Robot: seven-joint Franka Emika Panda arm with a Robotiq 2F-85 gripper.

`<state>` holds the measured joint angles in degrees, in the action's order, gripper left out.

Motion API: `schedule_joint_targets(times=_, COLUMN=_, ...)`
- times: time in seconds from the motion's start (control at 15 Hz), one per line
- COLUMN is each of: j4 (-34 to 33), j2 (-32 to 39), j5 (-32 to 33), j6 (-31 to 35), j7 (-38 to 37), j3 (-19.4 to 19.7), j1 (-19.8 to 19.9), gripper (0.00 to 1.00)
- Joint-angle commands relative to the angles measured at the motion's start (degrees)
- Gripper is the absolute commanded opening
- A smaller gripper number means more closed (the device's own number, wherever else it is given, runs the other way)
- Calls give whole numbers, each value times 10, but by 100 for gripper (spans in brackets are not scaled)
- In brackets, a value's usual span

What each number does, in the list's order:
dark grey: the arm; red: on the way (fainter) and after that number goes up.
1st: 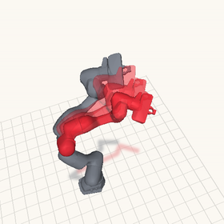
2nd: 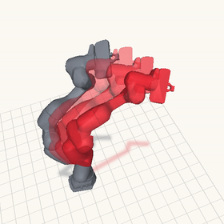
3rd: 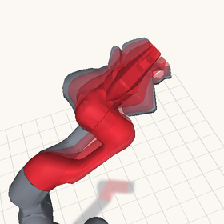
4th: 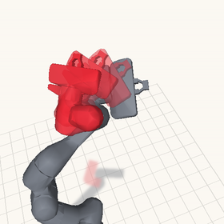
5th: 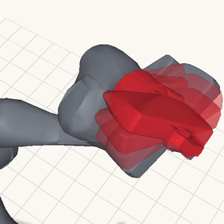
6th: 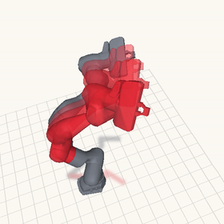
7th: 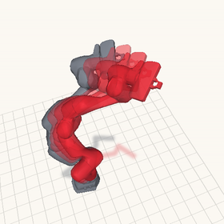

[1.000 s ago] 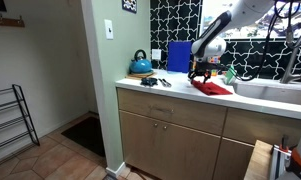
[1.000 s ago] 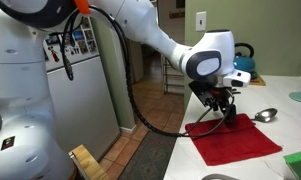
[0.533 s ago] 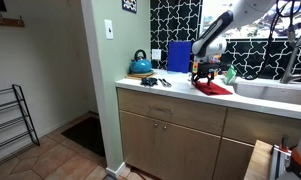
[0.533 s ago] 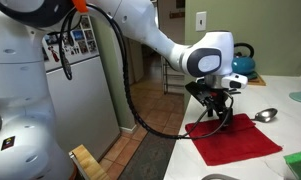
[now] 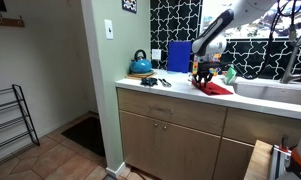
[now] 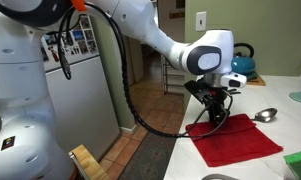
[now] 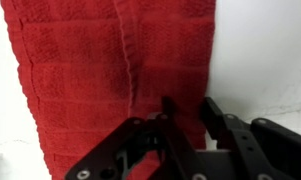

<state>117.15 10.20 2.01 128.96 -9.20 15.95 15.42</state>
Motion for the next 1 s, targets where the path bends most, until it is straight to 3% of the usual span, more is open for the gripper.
schedule_joint_targets(times=0.0, j4=-5, j2=-2, j5=6, j6=-17, j7=-4, j3=1, j1=-2, gripper=31)
schedule_joint_targets(times=0.2, j4=-10, j2=3, j5=3, j6=-16, j7=-3, j3=0, j1=-1, gripper=16)
schedule_joint_targets(times=0.33, j4=-12, j2=5, j5=4, j6=-12, j7=-4, j3=0, j1=-2, gripper=0)
schedule_joint_targets(times=0.93, j4=-45, j2=26, j5=-14, j6=-5, j7=16, j3=-4, j1=4, gripper=1)
